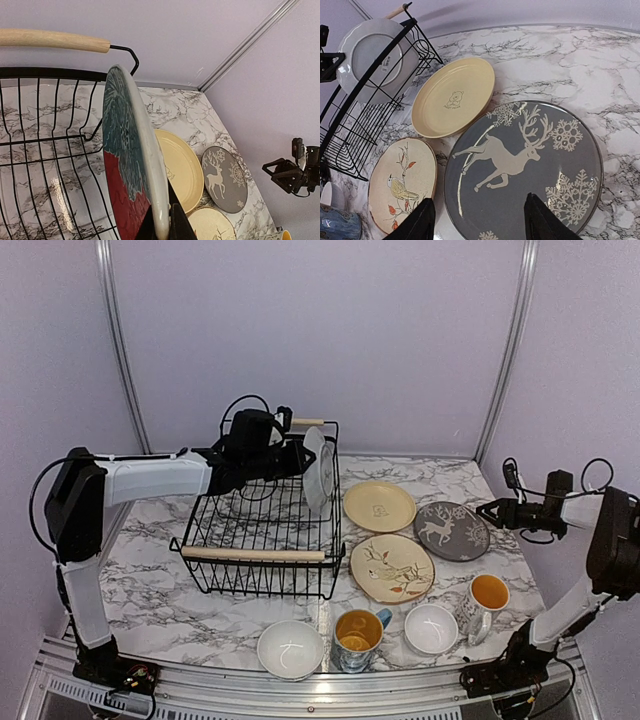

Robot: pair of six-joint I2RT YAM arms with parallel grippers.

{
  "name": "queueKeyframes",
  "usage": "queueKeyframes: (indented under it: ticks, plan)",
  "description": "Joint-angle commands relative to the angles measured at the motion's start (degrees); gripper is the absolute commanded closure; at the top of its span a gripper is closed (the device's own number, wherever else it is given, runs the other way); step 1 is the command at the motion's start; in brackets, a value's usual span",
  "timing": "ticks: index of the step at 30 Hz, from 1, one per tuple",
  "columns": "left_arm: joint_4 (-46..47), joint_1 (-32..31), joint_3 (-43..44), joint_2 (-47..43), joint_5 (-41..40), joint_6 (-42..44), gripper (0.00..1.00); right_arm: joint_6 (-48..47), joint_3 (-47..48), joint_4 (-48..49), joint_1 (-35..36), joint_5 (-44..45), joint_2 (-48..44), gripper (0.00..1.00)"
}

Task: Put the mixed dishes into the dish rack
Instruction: Insert the plate into the dish rack.

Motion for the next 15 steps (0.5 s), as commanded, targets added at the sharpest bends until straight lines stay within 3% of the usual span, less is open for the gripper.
queueKeyframes:
  ticks: [1,12,15]
  plan:
    - [10.14,0.3,6.48,1.22,-1.62,0.63,1.0,-1.23,1.2,-1.08,0.48,0.43,1.0,0.41]
    - [6.9,0.3,11.31,7.33,-1.89,6.23,1.0,-1.51,1.34,-1.34,0.57,0.42,1.64,0.42]
    - [5.18,0.3,13.22,9.07,-1.6,8.18,0.96,-1.51,1.41,-1.46,0.61,0.43,1.85,0.42]
